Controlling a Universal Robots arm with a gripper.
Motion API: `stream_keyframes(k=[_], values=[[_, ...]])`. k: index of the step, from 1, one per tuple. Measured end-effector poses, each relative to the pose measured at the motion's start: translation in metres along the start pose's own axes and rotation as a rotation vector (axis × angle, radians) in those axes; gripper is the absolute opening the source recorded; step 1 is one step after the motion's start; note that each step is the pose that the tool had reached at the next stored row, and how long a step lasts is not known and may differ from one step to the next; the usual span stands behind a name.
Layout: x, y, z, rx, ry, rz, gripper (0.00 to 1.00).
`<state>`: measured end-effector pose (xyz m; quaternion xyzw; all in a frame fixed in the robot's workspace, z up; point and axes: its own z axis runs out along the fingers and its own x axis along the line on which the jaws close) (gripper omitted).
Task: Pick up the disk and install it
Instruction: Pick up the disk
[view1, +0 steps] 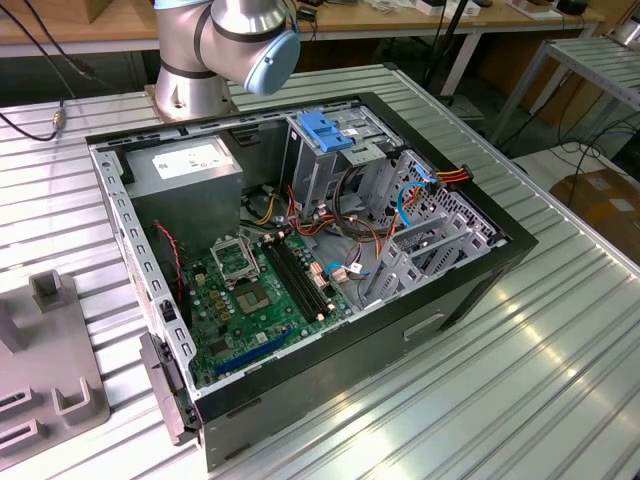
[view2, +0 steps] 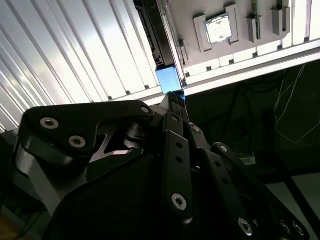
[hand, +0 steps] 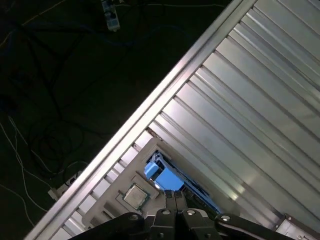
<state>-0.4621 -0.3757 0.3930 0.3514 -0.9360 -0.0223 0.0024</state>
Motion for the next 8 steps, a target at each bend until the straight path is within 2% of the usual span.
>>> stream_keyframes(k=[7, 8], values=[[0.0000, 0.0000, 0.0000, -0.0009, 0.0036, -0.083, 0.10], [0.0000, 0.0000, 0.0000, -0.0012, 0.0048, -0.111, 0.10]])
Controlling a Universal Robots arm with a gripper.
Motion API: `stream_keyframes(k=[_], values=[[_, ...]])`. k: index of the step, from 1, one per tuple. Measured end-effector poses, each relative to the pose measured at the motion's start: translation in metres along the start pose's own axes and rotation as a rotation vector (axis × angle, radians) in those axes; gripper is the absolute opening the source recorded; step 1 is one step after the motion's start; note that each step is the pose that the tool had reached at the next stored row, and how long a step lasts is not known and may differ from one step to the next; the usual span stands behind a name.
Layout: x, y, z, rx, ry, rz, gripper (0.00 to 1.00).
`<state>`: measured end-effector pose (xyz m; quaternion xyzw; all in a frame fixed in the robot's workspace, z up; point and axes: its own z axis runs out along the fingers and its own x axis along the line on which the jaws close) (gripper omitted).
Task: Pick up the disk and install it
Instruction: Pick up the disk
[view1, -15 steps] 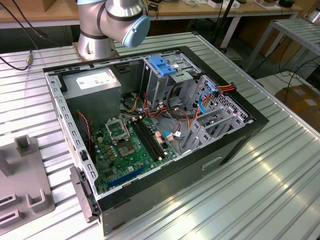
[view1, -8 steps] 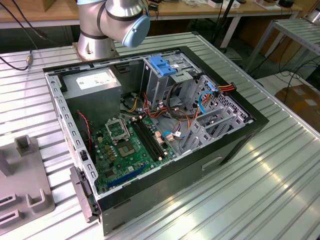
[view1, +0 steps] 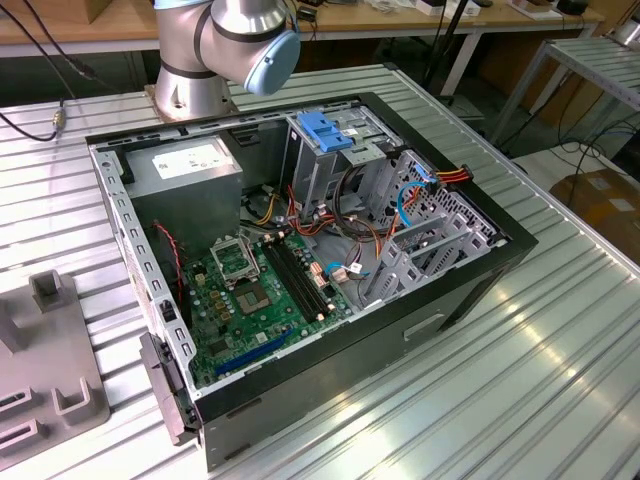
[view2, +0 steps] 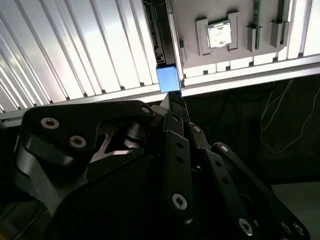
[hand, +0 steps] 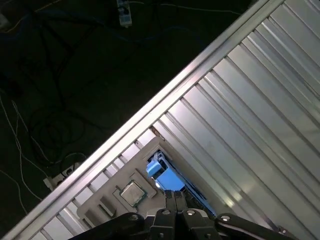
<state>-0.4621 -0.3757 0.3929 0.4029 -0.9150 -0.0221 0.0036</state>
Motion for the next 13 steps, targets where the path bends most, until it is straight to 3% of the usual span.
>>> stream_keyframes(k=[4, 7, 13], values=[[0.0000, 0.0000, 0.0000, -0.0007, 0.0026, -0.059, 0.10], [0.0000, 0.0000, 0.0000, -0.0015, 0.0058, -0.134, 0.10], [0.0000, 0.0000, 0.0000, -0.0028, 0.0106, -0.245, 0.10]])
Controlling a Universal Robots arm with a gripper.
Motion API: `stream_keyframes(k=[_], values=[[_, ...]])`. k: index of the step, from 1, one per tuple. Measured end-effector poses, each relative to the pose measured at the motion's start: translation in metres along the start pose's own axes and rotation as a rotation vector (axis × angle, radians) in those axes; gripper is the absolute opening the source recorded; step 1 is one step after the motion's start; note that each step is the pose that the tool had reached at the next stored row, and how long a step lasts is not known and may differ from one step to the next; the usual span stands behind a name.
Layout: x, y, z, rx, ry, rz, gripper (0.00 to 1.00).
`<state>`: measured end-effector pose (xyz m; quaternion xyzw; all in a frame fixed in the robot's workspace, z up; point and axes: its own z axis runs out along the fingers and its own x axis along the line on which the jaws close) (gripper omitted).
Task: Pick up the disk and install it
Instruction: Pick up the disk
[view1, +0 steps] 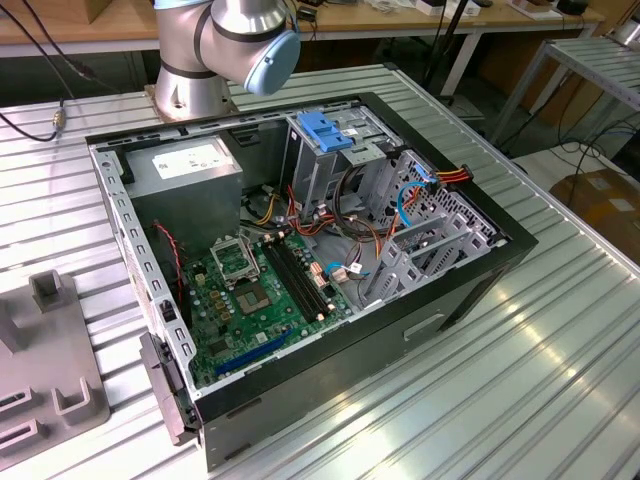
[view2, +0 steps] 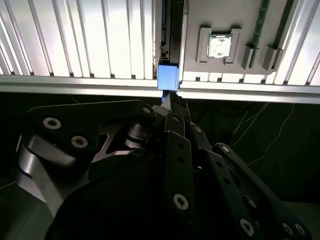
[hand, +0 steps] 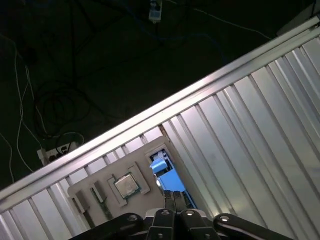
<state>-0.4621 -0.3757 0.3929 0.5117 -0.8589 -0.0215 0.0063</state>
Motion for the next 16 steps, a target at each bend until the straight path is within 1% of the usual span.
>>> stream_keyframes(k=[3, 6, 7, 8, 9, 16], values=[[0.0000, 0.0000, 0.0000, -0.0005, 0.0019, -0.044, 0.10], [0.0000, 0.0000, 0.0000, -0.0011, 0.0044, -0.102, 0.10], [0.0000, 0.0000, 0.0000, -0.0014, 0.0055, -0.128, 0.10], [0.0000, 0.0000, 0.0000, -0.0018, 0.0070, -0.162, 0.10], [0.0000, 0.0000, 0.0000, -0.0020, 0.0079, -0.181, 0.10], [0.0000, 0.0000, 0.0000, -0.0033, 0.0128, -0.296, 0.10]])
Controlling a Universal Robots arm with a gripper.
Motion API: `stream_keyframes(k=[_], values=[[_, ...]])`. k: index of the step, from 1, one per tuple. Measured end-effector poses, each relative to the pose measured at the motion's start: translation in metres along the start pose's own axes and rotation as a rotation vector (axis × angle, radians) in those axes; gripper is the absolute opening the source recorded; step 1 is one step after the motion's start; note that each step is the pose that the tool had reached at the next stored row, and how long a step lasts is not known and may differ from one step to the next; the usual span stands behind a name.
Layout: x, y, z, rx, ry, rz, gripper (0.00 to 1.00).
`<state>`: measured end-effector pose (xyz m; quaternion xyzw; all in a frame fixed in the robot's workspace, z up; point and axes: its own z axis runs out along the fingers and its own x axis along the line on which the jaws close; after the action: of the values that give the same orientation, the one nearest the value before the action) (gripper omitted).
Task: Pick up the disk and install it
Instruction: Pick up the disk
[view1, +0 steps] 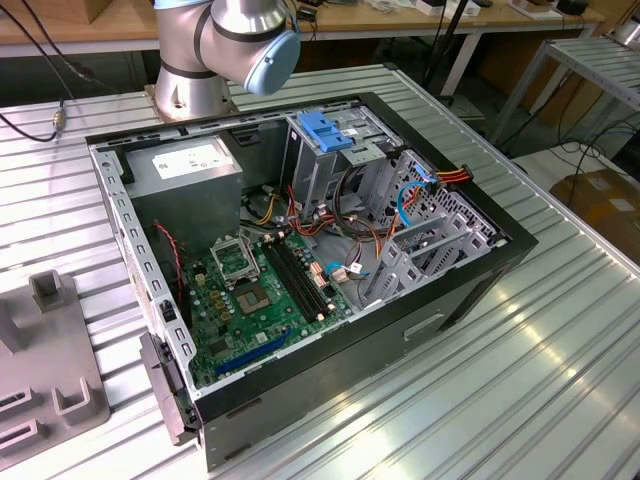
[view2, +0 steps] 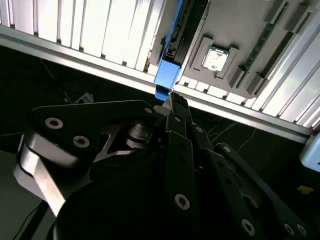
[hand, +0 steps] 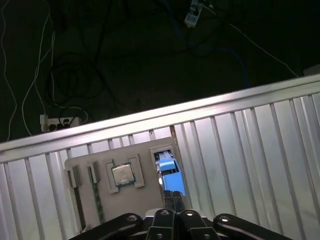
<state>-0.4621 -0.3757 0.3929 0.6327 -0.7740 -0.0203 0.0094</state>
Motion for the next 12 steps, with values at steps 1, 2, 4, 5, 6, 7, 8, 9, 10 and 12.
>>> stream_keyframes(k=[1, 2, 4, 5, 6, 7, 8, 9, 10, 12], values=[[0.0000, 0.0000, 0.0000, -0.0002, 0.0007, -0.014, 0.10], [0.0000, 0.0000, -0.0001, -0.0004, 0.0013, -0.027, 0.10], [0.0000, 0.0000, 0.0000, -0.0007, 0.0024, -0.054, 0.10], [0.0000, 0.0000, 0.0000, -0.0009, 0.0035, -0.080, 0.10], [0.0000, 0.0000, 0.0000, -0.0011, 0.0043, -0.100, 0.10], [0.0000, 0.0000, 0.0000, -0.0016, 0.0061, -0.142, 0.10], [0.0000, 0.0000, 0.0000, -0.0018, 0.0069, -0.160, 0.10], [0.0000, 0.0000, 0.0000, -0.0020, 0.0075, -0.172, 0.10], [0.0000, 0.0000, 0.0000, -0.0022, 0.0083, -0.192, 0.10], [0.0000, 0.0000, 0.0000, -0.0024, 0.0094, -0.217, 0.10]])
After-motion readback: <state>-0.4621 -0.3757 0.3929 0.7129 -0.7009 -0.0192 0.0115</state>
